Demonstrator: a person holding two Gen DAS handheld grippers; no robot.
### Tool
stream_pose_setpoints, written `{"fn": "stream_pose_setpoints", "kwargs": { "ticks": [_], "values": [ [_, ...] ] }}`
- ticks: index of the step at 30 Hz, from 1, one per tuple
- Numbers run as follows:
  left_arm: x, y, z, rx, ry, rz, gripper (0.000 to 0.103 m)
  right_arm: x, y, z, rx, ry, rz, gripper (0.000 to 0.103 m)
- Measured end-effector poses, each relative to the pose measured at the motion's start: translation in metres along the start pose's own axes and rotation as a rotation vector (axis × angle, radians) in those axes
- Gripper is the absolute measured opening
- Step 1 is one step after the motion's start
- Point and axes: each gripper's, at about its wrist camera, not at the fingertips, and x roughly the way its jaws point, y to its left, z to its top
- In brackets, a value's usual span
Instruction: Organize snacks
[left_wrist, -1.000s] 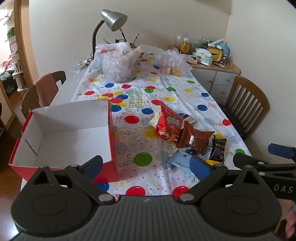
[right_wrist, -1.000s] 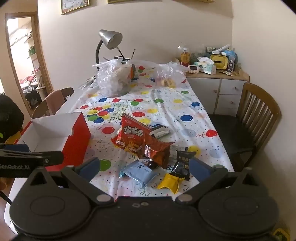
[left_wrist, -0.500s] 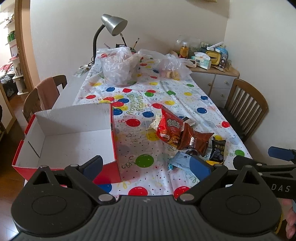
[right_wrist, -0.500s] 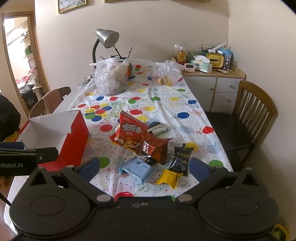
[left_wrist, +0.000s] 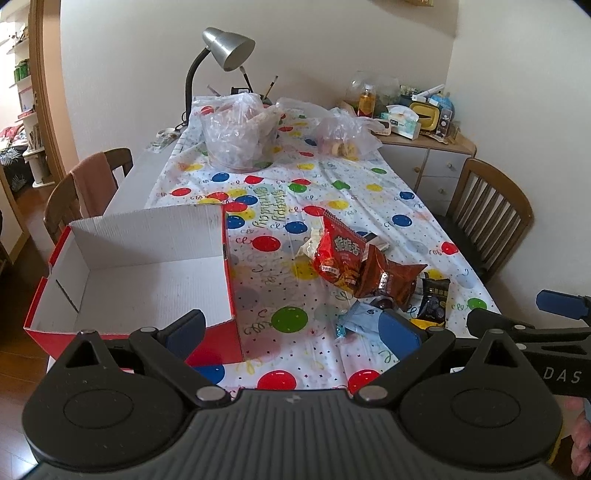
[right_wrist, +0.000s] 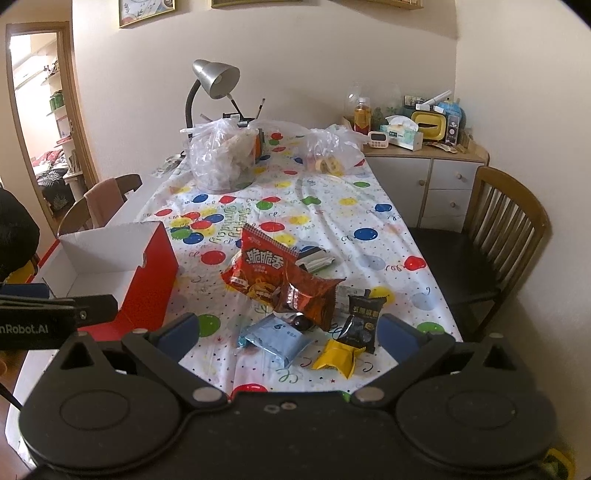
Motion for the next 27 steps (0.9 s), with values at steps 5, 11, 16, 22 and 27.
{"fn": "stream_pose_setpoints", "kwargs": {
  "ticks": [5,11,16,22,27],
  "values": [
    [0.0005,0.0032,0.0027,0.002,-0.002,-0.008,0.101,-0.0013,0.0005,0.0006,0.001,-0.004,-0.004,0.103],
    [0.0028,0.0053,0.005,0.002,-0.003,-0.013,0.101,-0.001,0.0011,0.0,0.0,-0.003,-0.006,0.103],
    [0.0043,0.0058,0.0056,0.012,-0.006,-0.023,0.101,-0.0018,0.0027,0.0011,0.013,-0.008,-0.02,0.103],
    [0.0059,0.0081,0.0033,0.029,-0.007,-0.039,0.101,-0.0017,0.004,-0.0005,0.021,-0.009,-0.022,0.103],
    [0.0075,0.0091,0.0025,0.035,-0.006,-0.046,0.101,-0.0012,0.0058,-0.0069,0.031,-0.01,-0.031,0.103]
  ]
}}
